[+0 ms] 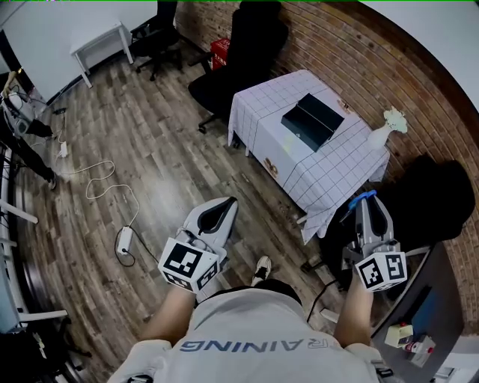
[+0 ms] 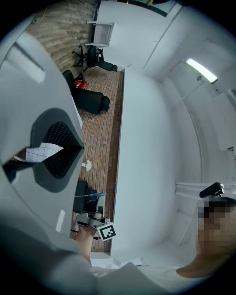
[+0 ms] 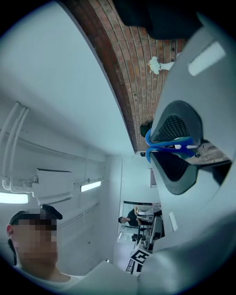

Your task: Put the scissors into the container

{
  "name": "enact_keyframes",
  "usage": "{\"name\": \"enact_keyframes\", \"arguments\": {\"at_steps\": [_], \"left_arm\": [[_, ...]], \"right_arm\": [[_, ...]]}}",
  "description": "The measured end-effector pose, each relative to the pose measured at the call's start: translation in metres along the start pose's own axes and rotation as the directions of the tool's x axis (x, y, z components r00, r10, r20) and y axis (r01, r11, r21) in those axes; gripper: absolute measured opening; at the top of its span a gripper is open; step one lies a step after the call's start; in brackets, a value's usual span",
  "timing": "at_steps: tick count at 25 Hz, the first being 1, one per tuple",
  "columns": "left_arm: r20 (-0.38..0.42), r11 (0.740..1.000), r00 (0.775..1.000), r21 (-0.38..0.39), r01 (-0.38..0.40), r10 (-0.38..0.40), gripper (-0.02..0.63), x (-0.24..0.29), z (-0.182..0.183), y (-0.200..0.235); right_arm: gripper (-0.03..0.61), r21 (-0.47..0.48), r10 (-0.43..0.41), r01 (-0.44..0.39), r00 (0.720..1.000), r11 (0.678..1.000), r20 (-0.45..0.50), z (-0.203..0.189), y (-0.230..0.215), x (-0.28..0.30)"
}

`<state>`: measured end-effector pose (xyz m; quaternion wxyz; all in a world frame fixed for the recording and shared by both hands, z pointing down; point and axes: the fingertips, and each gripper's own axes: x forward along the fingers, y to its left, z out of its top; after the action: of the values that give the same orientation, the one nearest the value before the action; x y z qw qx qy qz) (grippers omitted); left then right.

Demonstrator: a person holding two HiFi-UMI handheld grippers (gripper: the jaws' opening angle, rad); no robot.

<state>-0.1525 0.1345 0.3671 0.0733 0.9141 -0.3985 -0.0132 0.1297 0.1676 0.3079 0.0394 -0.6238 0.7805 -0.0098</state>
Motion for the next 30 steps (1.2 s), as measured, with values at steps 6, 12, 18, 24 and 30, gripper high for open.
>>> {"name": "enact_keyframes", "arguments": {"at_steps": [6, 12, 18, 24, 30], "left_arm": [[-0.017, 1.0, 1.0, 0.001, -0.014, 0.014, 0.0, 0.068, 0.008, 0.005], [-0.026, 1.0, 0.999, 0.002, -0.022, 0.022, 0.001, 0.147, 0.006, 0.002], [-0.055, 0.999, 0.998, 0.024, -0.04, 0.041, 0.0, 0.21, 0.006, 0.0], [-0.077, 0.999, 0.996, 0.042, -0.029, 0.032, 0.0, 0.251, 0.003, 0.002], [-0.082, 0.999, 0.997, 0.05, 0.017, -0.013, 0.0, 0.295, 0.001, 0.019]], "right_arm": [[0.089, 0.024, 0.008, -0.008, 1.0, 1.0, 0.002, 0.002, -0.055, 0.043], [0.089, 0.039, -0.005, 0.005, 1.0, 0.999, 0.002, -0.003, -0.127, 0.069], [0.089, 0.075, -0.012, 0.012, 1.0, 0.997, -0.004, -0.014, -0.19, 0.095], [0.089, 0.111, -0.027, 0.026, 1.0, 0.993, 0.006, -0.024, -0.224, 0.113], [0.089, 0.099, -0.068, 0.066, 0.998, 0.993, 0.014, -0.025, -0.244, 0.134]]}}
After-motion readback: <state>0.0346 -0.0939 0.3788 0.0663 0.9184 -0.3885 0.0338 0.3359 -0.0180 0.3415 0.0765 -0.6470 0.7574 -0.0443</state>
